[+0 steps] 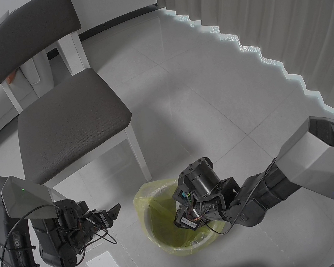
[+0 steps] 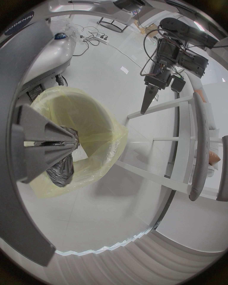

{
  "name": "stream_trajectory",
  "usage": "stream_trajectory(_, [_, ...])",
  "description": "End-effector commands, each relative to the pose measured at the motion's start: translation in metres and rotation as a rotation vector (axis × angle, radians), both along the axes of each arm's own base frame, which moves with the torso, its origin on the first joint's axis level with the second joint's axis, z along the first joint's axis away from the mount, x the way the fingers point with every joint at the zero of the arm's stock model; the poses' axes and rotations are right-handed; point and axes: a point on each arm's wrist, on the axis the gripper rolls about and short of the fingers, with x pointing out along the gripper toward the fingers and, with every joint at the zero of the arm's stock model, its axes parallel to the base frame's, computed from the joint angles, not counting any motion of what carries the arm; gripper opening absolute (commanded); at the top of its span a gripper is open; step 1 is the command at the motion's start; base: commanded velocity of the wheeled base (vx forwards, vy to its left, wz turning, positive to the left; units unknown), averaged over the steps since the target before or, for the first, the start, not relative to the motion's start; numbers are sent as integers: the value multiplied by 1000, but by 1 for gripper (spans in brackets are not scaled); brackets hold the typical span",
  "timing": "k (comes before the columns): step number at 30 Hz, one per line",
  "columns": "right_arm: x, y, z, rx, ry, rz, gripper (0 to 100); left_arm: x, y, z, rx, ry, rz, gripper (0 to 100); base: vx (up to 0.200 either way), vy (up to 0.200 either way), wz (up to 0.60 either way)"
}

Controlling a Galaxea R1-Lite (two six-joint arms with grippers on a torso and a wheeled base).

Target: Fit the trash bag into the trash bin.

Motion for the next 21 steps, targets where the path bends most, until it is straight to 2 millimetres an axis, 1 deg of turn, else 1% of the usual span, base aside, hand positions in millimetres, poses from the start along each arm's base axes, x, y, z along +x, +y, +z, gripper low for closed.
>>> stream_trajectory(1, [15, 8, -16, 0, 1, -12, 0, 0, -1, 1, -3, -15, -4, 100, 0, 0, 0])
stream_trajectory(4, [21, 16, -27, -2, 3, -9, 0, 0, -1, 2, -2, -16, -4, 100, 0, 0, 0])
stream_trajectory(9, [18, 21, -41, -22, 21, 5, 0, 0, -1, 2, -3, -16, -2, 100, 0, 0, 0])
stream_trajectory(16, [11, 25, -52, -48, 44, 20, 0, 0, -4, -1, -2, -10, -14, 100, 0, 0, 0])
stream_trajectory(17, [11, 25, -52, -48, 44, 20, 0, 0, -4, -1, -2, -10, -14, 100, 0, 0, 0])
stream_trajectory(18, [12, 26, -58, -53, 47, 21, 0, -1, -6, -1, -2, -9, -19, 100, 0, 0, 0])
stream_trajectory(21, [15, 27, -61, -54, 41, 11, 0, -1, -5, -1, -1, -7, -16, 100, 0, 0, 0])
